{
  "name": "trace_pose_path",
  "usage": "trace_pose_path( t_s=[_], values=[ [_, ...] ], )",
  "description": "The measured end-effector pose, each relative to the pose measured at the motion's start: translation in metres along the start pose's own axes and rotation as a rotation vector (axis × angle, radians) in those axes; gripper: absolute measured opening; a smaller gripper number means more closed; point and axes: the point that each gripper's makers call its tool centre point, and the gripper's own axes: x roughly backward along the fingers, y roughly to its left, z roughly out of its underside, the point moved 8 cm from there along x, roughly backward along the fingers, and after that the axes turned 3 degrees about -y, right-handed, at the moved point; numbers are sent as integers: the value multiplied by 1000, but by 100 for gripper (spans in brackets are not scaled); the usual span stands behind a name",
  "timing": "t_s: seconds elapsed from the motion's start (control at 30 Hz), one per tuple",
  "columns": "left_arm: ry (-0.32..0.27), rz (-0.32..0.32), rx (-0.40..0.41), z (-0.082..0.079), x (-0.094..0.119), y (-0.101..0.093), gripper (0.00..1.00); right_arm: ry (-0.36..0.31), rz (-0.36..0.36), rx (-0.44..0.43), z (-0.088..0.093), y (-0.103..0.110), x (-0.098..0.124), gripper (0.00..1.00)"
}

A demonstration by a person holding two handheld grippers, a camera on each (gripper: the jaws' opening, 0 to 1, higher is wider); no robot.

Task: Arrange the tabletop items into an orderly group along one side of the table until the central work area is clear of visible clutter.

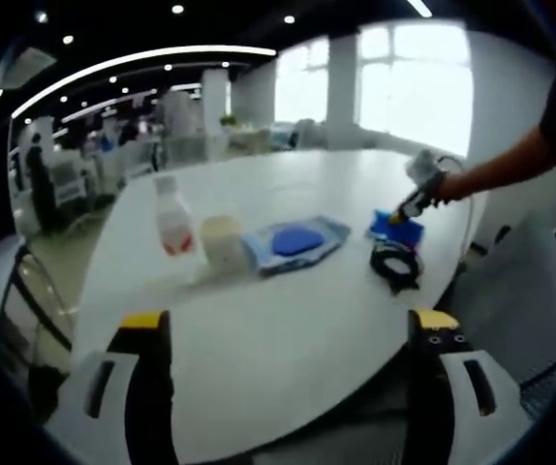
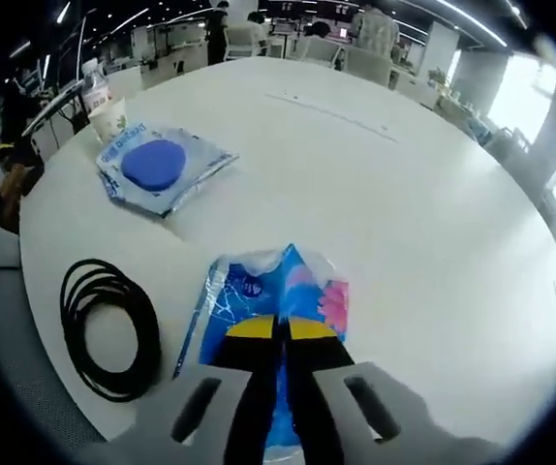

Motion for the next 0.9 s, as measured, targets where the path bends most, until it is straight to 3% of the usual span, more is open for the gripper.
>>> trace_pose_path(
  t_s=[0.4, 0.47, 0.6, 0.67, 0.9],
  values=[
    [-3, -21, 8, -1, 0, 1, 95, -35, 1, 70, -12, -1, 21, 0],
    [-3, -24, 9, -1, 1, 2, 94, -48, 6, 169, -19, -1, 26, 0],
    [5, -21, 11, 0, 1, 2, 94, -77, -7, 189, -30, 3, 35, 0],
    [-3, -30, 5, -1, 2, 3, 93, -99, -4, 262, -38, 2, 38, 0],
    [-9, -36, 4, -1, 2, 5, 91, -133, -39, 381, -55, 5, 47, 0]
  ],
)
